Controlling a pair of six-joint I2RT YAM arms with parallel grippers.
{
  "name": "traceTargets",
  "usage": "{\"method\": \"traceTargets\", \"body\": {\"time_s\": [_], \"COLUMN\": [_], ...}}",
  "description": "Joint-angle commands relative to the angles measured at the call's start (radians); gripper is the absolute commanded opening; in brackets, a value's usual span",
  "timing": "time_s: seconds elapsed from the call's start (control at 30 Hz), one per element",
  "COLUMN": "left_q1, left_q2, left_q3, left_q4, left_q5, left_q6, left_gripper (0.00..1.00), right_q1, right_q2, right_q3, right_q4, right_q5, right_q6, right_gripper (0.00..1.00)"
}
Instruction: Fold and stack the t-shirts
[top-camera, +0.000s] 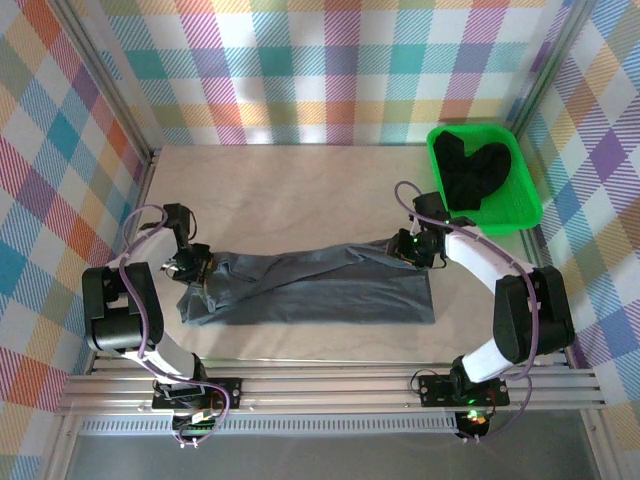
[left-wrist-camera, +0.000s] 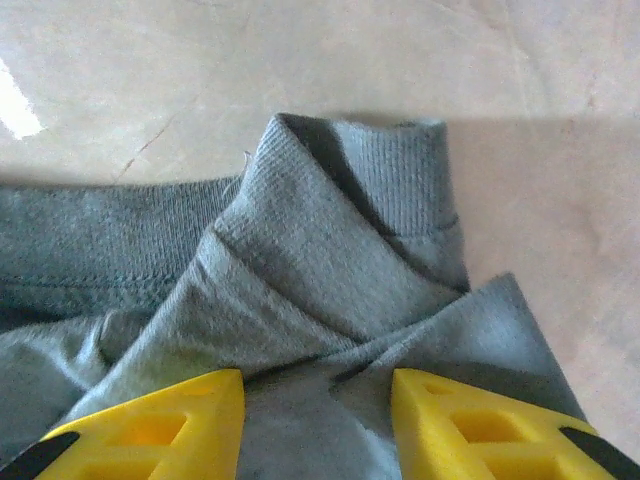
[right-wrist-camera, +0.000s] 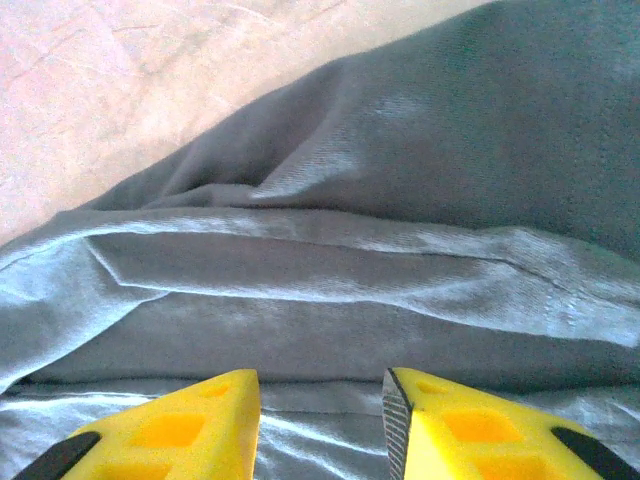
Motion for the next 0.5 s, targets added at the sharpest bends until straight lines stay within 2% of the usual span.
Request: {"method": "traceTargets", "body": {"time_s": [0.0,0.33,0.47], "left_q1": [0.011,0.011,0.012], "left_q2": [0.004,0.002,0.038], "left_q3": [-0.008,0.029,0.047], "left_q4": [0.061,0.042,0.028], "left_q5": [0.033,0.034,0.041], "left_q6": [-0.033,-0.042,-0.023], "left_gripper": [0.44,0.38,0.27], "right_q1": [-0.002,-0.002,-0.002], "right_q2": [-0.024,-0.021,-0.016], "right_q3": [-0.002,-0.010,-0.009], "right_q4": [0.015,0.013,0.014], "right_q5": [-0.035,-0.032,-0.032], "right_q6": [-0.016,-0.013,-0.010], "right_gripper": [0.38,0.38,0.37]}}
